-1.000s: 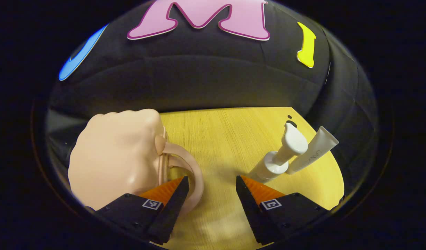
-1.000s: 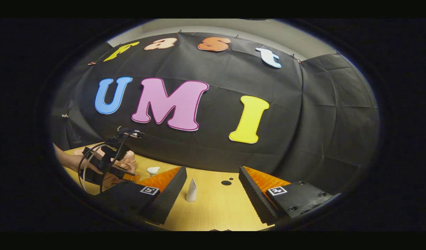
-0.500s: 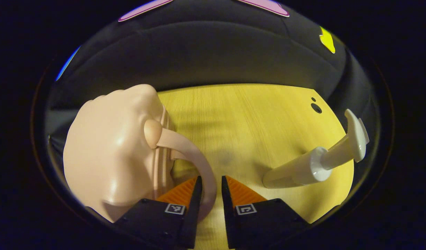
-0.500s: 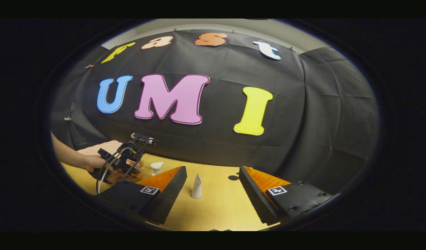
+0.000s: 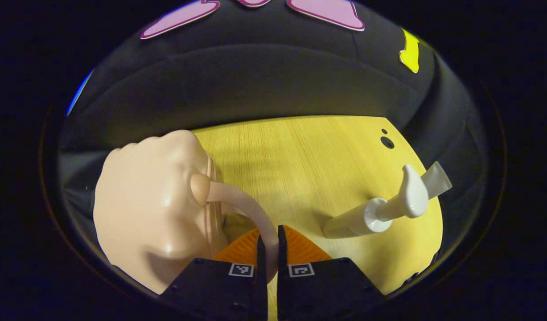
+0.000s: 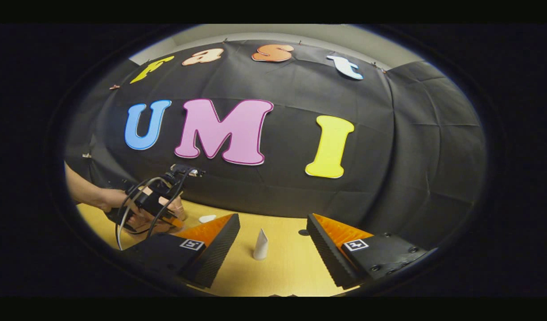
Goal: First open the suitcase, pack the skin care products into it, and then close the suitcase.
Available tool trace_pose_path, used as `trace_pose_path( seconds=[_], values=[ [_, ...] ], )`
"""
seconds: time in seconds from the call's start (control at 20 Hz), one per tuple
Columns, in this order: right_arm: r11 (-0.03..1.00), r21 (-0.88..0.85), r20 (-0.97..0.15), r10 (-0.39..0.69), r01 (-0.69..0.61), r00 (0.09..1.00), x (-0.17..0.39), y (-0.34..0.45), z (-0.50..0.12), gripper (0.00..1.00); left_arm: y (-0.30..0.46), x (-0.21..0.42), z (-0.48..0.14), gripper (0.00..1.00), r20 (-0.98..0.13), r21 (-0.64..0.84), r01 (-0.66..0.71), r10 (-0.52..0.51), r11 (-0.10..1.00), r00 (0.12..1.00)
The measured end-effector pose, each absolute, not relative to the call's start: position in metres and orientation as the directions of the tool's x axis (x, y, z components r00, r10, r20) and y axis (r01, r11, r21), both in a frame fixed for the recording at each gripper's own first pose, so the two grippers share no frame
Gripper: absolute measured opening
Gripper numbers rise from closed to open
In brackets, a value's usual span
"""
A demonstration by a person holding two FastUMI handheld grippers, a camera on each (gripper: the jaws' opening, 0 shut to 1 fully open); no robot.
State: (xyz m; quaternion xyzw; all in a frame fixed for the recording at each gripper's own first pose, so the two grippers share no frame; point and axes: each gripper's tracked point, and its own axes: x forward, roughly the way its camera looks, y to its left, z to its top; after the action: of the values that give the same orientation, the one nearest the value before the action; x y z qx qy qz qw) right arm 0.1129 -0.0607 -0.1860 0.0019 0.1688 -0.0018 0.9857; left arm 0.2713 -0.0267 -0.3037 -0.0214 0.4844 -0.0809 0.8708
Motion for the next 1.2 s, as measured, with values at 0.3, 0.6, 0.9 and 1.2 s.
trace_pose_path(
  seconds=[0.3, 0.6, 0.9, 1.2],
  values=[
    [1.000, -0.026, -0.307, -0.003, -0.005, 0.952, 0.113, -0.038, -0.160, 0.97, 0.028, 0.270, -0.197, 0.14, -0.769, -0.114, 0.129, -0.170, 0.985, 0.617],
    [0.998, -0.063, -0.298, 0.004, -0.024, 0.955, 0.107, -0.005, -0.140, 0.97, 0.174, 0.264, -0.128, 0.14, -0.738, 0.043, 0.083, -0.024, 0.996, 0.674],
    [0.996, -0.084, -0.359, -0.048, 0.018, 0.932, 0.096, 0.015, -0.154, 0.97, 0.376, 0.262, -0.138, 0.13, -0.702, 0.326, -0.024, 0.259, 0.945, 0.663],
    [0.988, -0.147, -0.429, -0.098, 0.037, 0.898, 0.081, 0.038, -0.200, 0.97, 0.499, 0.260, -0.228, 0.13, -0.689, 0.357, -0.143, 0.363, 0.923, 0.628]
  ],
)
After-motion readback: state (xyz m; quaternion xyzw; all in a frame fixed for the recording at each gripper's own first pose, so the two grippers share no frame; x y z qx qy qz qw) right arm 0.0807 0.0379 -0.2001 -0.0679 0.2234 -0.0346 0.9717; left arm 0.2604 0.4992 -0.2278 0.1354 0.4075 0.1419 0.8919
